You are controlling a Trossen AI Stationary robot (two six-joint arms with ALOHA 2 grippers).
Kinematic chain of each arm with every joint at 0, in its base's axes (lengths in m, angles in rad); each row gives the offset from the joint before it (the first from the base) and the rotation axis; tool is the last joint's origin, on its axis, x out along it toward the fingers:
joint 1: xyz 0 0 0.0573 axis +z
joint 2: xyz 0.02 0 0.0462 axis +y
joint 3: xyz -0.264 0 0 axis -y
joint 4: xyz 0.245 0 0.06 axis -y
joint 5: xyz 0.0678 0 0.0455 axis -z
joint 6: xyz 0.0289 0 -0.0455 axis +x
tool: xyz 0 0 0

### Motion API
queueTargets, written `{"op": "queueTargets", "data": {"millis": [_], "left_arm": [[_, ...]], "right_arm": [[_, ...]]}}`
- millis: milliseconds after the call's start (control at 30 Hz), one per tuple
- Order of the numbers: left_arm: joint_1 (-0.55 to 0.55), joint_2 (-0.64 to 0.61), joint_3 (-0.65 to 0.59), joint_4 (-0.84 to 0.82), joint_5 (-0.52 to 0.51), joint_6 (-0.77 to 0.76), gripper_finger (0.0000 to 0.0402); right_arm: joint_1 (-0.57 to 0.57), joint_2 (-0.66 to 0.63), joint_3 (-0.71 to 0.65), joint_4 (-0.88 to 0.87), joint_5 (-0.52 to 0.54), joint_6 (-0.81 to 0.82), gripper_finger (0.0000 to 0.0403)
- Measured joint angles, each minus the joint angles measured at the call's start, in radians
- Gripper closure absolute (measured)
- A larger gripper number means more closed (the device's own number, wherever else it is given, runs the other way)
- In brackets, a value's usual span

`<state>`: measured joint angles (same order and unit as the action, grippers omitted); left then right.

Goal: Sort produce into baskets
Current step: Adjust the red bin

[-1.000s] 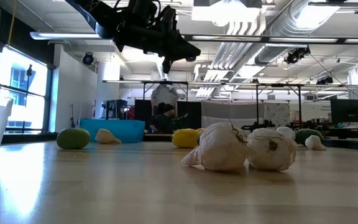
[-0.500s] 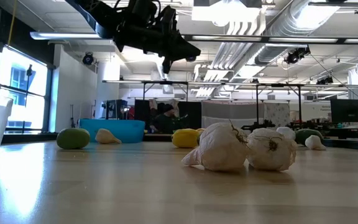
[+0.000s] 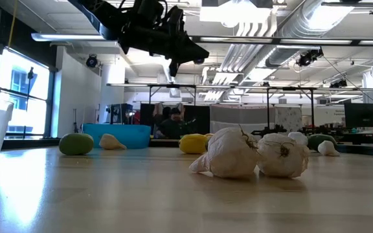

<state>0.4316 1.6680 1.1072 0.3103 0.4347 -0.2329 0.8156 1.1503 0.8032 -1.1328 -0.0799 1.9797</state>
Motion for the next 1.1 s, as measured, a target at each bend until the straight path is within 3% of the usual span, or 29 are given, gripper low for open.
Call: {"op": "queueTargets", "data": {"millis": [767,967,1100], "left_arm": [[0.007,0.000,0.000,0.000,-0.011,0.002,0.0401],[0.007,0.000,0.000,-0.001,-0.019,-0.002,0.0401],[0.007,0.000,0.000,-0.003,-0.019,-0.018,0.0401]], "right_arm": [[-0.039,0.002,0.000,-0.009,-0.081,-0.062,0.0403],[-0.059,0.003,-0.071,0.061,-0.112,-0.073,0.0403],[-0.076,0.003,-0.085,0.014,-0.072,-0.052,0.0403]]}}
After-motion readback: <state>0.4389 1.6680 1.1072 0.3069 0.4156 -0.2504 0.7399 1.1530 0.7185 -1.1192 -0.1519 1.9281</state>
